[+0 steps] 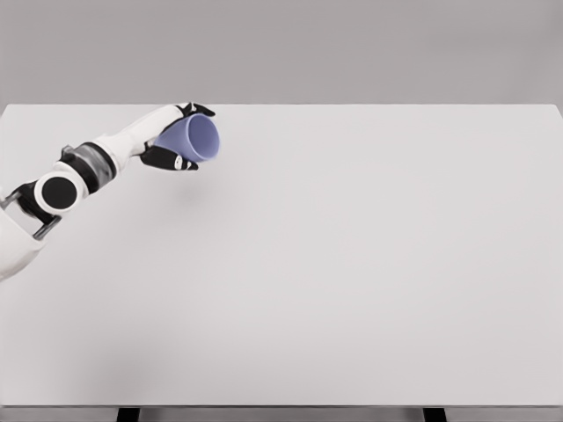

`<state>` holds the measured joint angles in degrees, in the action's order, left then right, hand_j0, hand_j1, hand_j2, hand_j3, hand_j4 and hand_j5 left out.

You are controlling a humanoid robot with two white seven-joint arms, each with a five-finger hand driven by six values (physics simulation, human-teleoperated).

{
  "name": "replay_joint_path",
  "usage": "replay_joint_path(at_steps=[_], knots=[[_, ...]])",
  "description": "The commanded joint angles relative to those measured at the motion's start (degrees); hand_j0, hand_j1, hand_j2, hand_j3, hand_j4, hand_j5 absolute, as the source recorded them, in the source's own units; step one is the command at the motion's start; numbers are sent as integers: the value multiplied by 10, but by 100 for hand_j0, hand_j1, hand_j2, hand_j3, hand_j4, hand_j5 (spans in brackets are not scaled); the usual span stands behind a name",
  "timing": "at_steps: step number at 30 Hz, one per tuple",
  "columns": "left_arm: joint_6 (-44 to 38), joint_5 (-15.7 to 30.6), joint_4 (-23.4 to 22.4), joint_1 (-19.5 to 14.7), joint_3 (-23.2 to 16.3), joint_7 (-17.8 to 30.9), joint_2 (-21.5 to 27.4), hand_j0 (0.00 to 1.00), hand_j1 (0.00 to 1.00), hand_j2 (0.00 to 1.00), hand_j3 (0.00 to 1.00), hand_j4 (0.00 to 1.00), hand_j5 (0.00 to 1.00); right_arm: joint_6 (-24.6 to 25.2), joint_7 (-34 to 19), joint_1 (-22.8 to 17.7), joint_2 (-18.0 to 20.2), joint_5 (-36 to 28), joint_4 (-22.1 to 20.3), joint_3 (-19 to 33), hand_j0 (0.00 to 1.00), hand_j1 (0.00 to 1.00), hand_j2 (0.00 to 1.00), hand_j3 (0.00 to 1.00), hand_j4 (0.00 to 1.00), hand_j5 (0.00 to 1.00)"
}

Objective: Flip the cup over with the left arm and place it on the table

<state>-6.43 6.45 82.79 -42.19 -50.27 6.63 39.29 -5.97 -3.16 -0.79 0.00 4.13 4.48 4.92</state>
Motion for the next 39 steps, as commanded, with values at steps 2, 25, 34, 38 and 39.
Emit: replay_joint_path(at_steps=[2,25,34,38,39], knots=[[0,20,1,1,7,0,1,80,80,80,80,80,80,0,0,0,0,0,0,0,100,100,100,100,100,100],[9,92,2,64,97,1,-5,83,83,83,83,83,83,0,0,0,0,0,0,0,100,100,100,100,100,100],[12,126,0,69,109,1,-6,84,84,84,84,84,84,0,0,0,0,0,0,0,100,100,100,100,100,100],[12,127,0,89,128,1,-6,84,84,84,84,84,84,0,0,0,0,0,0,0,100,100,100,100,100,100],[12,127,0,89,128,1,-6,84,84,84,84,84,84,0,0,0,0,0,0,0,100,100,100,100,100,100]])
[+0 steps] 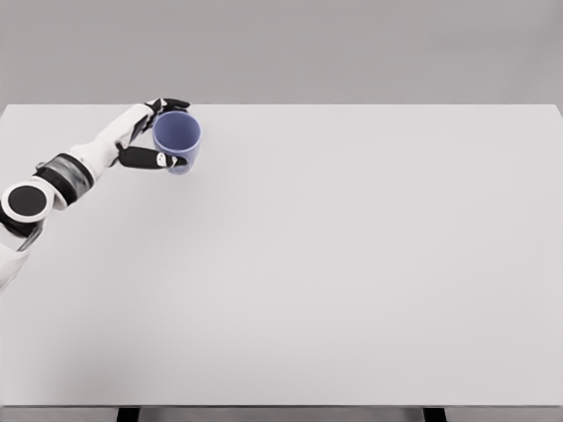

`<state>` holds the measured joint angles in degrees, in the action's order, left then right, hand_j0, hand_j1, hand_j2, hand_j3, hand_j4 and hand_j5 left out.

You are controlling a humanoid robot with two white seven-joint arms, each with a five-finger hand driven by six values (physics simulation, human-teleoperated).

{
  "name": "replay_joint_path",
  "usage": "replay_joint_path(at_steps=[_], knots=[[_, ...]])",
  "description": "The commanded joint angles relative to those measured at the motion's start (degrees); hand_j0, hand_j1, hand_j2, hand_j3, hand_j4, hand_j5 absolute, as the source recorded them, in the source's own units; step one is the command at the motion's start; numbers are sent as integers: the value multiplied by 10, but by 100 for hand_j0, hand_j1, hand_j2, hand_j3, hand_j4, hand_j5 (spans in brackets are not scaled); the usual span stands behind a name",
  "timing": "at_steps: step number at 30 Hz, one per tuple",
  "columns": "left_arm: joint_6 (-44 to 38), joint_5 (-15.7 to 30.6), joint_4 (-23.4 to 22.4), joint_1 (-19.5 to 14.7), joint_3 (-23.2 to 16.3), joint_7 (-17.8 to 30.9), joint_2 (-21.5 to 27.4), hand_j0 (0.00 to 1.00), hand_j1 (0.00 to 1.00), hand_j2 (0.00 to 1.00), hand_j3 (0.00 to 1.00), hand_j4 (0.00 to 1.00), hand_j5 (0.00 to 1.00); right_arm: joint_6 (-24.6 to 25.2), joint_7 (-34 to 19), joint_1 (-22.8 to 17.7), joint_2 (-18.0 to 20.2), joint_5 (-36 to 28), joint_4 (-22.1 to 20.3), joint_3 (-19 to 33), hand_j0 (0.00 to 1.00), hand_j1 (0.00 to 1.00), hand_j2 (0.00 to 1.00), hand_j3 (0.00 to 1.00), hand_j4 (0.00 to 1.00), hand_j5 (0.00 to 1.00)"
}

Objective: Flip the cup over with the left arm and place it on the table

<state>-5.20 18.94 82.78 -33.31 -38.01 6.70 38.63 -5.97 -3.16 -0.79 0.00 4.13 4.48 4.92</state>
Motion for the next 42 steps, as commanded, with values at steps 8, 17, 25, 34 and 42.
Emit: replay_joint_path(at_steps=[8,17,25,34,42], knots=[[0,12,1,8,6,0,1,85,85,85,85,85,85,0,0,0,0,0,0,0,100,100,100,100,100,100],[0,12,0,15,6,0,0,88,88,88,88,88,88,0,0,0,0,0,0,0,100,100,100,100,100,100],[4,11,1,16,6,0,2,97,97,97,97,97,97,0,0,0,0,0,0,0,100,100,100,100,100,100],[5,9,19,15,6,0,7,100,100,100,100,100,100,0,0,0,0,0,0,0,100,100,100,100,100,100],[9,10,86,62,52,0,80,100,100,100,100,100,100,0,0,0,0,0,0,0,100,100,100,100,100,100]])
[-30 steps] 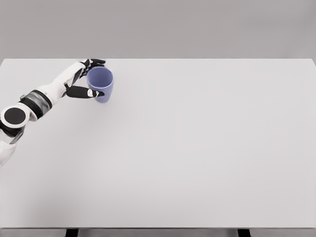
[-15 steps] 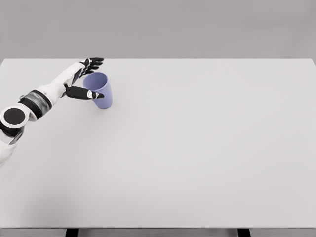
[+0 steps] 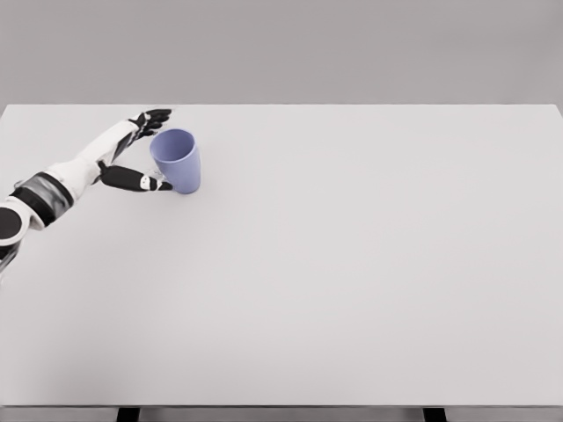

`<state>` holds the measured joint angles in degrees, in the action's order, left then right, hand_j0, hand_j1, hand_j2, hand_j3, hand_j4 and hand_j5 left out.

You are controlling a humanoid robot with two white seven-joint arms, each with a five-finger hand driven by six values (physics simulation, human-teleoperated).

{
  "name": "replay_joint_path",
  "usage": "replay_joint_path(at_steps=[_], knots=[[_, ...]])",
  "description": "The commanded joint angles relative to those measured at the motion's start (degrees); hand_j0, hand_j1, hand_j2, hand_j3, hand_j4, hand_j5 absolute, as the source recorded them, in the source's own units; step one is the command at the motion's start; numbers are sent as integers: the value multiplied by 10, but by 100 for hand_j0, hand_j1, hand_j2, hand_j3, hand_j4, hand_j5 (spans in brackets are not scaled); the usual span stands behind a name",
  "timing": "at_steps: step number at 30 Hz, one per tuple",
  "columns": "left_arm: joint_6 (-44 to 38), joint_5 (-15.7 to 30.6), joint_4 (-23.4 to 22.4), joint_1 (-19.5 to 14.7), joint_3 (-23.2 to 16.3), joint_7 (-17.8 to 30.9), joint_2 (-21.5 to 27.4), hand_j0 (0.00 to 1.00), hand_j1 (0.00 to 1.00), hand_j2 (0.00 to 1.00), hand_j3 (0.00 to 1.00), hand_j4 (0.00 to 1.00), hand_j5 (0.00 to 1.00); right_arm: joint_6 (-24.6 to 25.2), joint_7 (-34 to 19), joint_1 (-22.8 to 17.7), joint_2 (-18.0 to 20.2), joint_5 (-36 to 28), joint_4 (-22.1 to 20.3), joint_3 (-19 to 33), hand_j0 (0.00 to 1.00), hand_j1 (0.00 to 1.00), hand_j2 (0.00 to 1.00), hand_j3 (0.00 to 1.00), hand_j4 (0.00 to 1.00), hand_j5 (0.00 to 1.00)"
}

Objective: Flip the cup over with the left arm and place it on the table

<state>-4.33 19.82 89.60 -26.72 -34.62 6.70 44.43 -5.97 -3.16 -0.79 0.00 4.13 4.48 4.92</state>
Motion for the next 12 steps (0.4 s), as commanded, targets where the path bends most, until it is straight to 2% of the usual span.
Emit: replay_joint_path(at_steps=[1,6,12], knots=[[0,1,24,0,25,0,26,100,100,100,100,100,100,0,0,0,0,0,0,0,100,100,100,100,100,100],[2,1,44,14,43,0,64,100,100,100,100,100,100,0,0,0,0,0,0,0,100,100,100,100,100,100],[2,1,73,51,103,0,107,100,100,100,100,100,100,0,0,0,0,0,0,0,100,100,100,100,100,100]])
